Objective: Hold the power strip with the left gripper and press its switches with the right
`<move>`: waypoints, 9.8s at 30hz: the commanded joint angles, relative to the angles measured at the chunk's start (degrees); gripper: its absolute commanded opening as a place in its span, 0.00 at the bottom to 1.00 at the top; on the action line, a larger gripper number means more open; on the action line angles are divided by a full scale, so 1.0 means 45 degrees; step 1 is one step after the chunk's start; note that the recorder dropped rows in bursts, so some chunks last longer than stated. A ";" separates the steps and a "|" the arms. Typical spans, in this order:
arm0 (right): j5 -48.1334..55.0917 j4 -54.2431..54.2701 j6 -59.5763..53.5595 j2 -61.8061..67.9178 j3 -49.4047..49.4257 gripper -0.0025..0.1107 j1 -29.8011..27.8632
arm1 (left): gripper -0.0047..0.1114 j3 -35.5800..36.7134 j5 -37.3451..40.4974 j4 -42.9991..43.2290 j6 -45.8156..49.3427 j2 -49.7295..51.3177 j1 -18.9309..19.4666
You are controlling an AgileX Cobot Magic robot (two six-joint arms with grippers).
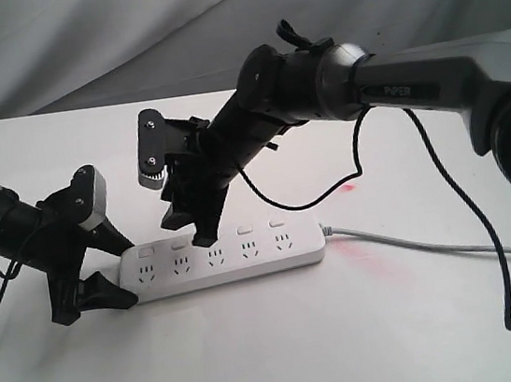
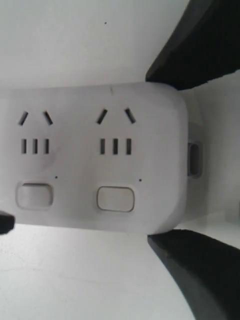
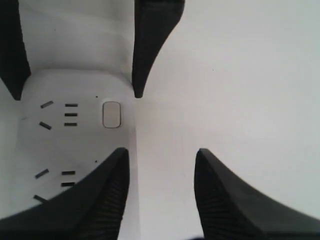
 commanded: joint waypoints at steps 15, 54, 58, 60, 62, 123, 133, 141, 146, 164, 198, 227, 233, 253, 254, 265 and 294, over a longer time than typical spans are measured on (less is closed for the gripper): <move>-0.0952 0.0531 -0.0260 -0.0007 0.0789 0.38 -0.0028 | 0.61 -0.0092 -0.0242 -0.0041 0.0059 -0.0030 -0.0053; -0.0851 0.0239 -0.0498 0.0819 0.1334 0.38 0.0177 | 0.61 -0.0092 -0.0219 -0.0041 0.0059 -0.0030 -0.0053; -0.0700 0.0239 -0.0518 0.1060 0.1334 0.38 0.0289 | 0.61 -0.0092 -0.0219 -0.0041 0.0059 -0.0030 -0.0053; -0.0613 0.0239 -0.0545 0.1141 0.1334 0.38 0.0289 | 0.61 -0.0092 -0.0219 -0.0041 0.0059 -0.0030 -0.0053; -0.0559 0.0239 -0.0545 0.1176 0.1334 0.38 0.0289 | 0.61 -0.0092 -0.0219 -0.0041 0.0059 -0.0030 -0.0053; 0.0671 -0.0771 -0.0055 0.0554 0.1599 0.38 -0.0938 | 0.61 -0.0092 -0.0219 -0.0041 0.0059 -0.0030 -0.0053; 0.0135 -0.0745 -0.0324 0.0554 0.2191 0.38 -0.0938 | 0.61 -0.0092 -0.0219 -0.0041 0.0059 -0.0030 -0.0053; 0.0087 -0.1053 -0.0324 0.0779 0.2191 0.38 -0.1055 | 0.61 -0.0092 -0.0219 -0.0041 0.0059 -0.0030 -0.0053; 0.0087 -0.1142 -0.0324 0.0898 0.2191 0.38 -0.1081 | 0.61 -0.0092 -0.0219 -0.0041 0.0059 -0.0030 -0.0053; 0.0488 -0.1197 0.0118 -0.1271 0.2191 0.38 -0.1795 | 0.61 -0.0092 -0.0241 -0.0041 0.0059 -0.0030 -0.0053; 0.0827 -0.1147 0.0286 -0.1602 0.2501 0.38 -0.1953 | 0.61 -0.0092 -0.0218 -0.0041 0.0059 -0.0030 -0.0053; -0.0002 -0.1659 0.0655 -0.1660 0.3376 0.38 -0.2694 | 0.61 -0.0092 -0.0218 -0.0041 0.0059 -0.0030 -0.0053; 0.0141 -0.1683 0.0655 -0.1660 0.3376 0.38 -0.2694 | 0.61 -0.0092 -0.0218 -0.0041 0.0059 -0.0030 -0.0053; 0.0802 -0.1882 0.0544 -0.0541 0.3376 0.38 -0.2669 | 0.61 -0.0092 -0.0218 -0.0041 0.0059 -0.0030 -0.0053; 0.0830 -0.1882 0.0544 -0.0513 0.3376 0.38 -0.2669 | 0.61 -0.0092 -0.0218 -0.0041 0.0059 -0.0030 -0.0053; 0.1154 -0.1464 0.0871 -0.2643 0.3376 0.38 -0.2767 | 0.61 -0.0092 -0.0218 -0.0041 0.0059 -0.0030 -0.0053; -0.0820 -0.0938 0.2125 -1.6463 1.3627 0.02 -0.3044 | 0.61 -0.0092 -0.0243 -0.0041 0.0059 -0.0030 -0.0053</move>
